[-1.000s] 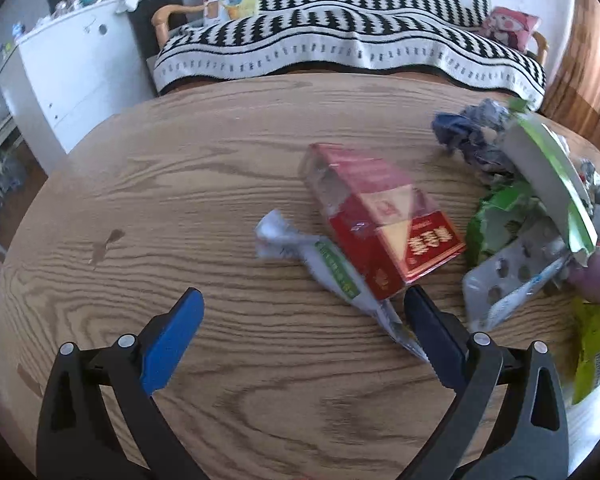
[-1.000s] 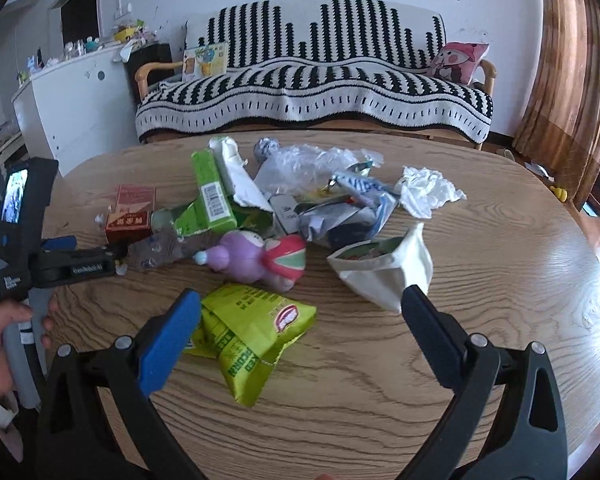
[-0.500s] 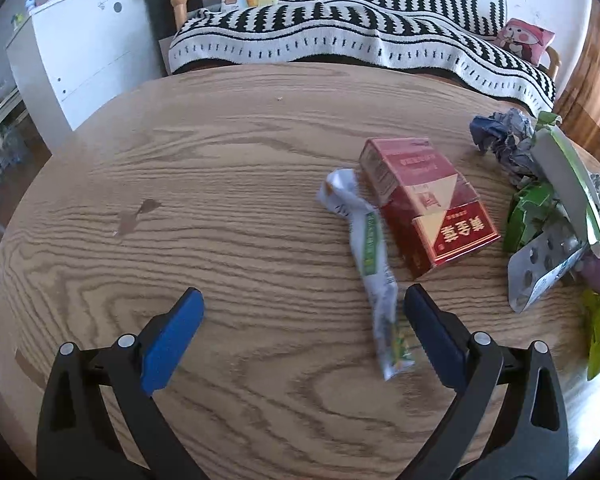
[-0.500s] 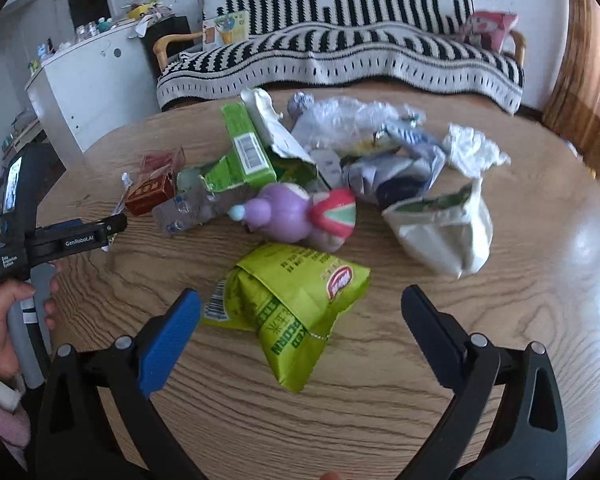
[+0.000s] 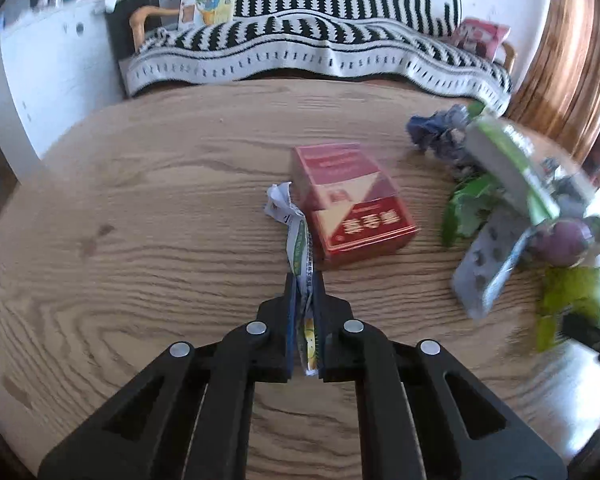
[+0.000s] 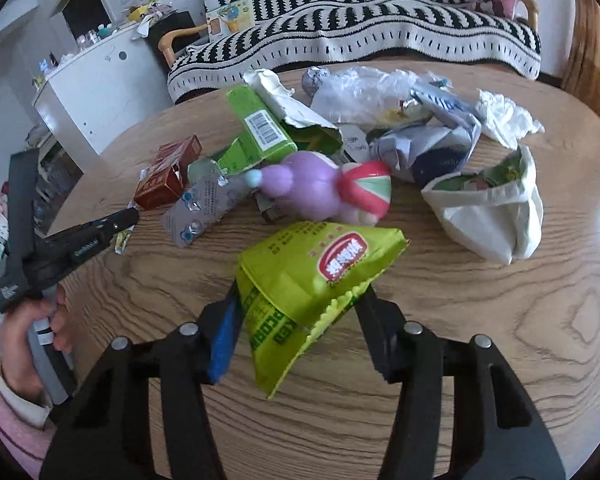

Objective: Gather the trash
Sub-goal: 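Lift the wrapper strip with the left tool while the right tool lifts the snack bag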

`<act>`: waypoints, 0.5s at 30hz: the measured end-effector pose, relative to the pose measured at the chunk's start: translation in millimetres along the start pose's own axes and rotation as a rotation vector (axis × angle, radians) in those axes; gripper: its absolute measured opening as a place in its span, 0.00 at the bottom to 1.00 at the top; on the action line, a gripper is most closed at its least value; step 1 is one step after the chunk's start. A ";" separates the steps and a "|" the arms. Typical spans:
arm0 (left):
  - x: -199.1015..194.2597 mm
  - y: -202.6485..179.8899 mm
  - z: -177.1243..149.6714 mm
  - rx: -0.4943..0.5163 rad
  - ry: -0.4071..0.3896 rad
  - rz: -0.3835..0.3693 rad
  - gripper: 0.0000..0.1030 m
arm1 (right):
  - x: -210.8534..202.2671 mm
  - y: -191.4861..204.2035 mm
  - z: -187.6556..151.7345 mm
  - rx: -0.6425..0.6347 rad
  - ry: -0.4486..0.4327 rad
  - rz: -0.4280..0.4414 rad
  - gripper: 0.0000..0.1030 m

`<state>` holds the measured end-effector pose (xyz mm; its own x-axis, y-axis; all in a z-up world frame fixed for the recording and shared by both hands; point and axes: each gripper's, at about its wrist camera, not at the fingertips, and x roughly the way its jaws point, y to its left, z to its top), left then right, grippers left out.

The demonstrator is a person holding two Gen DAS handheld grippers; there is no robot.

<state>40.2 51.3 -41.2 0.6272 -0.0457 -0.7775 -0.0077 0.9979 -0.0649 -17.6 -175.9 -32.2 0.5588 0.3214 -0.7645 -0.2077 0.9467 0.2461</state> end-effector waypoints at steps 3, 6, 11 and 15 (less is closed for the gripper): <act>-7.3 -2.7 -3.0 -0.011 -0.020 -0.011 0.06 | -5.1 3.0 -1.7 -0.008 -0.025 0.011 0.47; -23.0 -3.8 -9.3 -0.042 -0.059 -0.036 0.06 | -16.5 7.1 -3.5 -0.021 -0.075 0.016 0.46; -52.5 -13.2 -20.1 -0.066 -0.120 -0.088 0.06 | -39.8 23.9 -6.9 -0.059 -0.169 0.056 0.46; -60.6 -25.6 -30.4 -0.042 -0.118 -0.101 0.06 | -56.7 31.0 -8.4 -0.101 -0.252 0.007 0.47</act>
<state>-21.3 27.2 -11.5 0.7132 -0.1376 -0.6873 0.0293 0.9855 -0.1669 -62.5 -164.9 13.8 0.7366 0.3349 -0.5876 -0.2839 0.9417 0.1808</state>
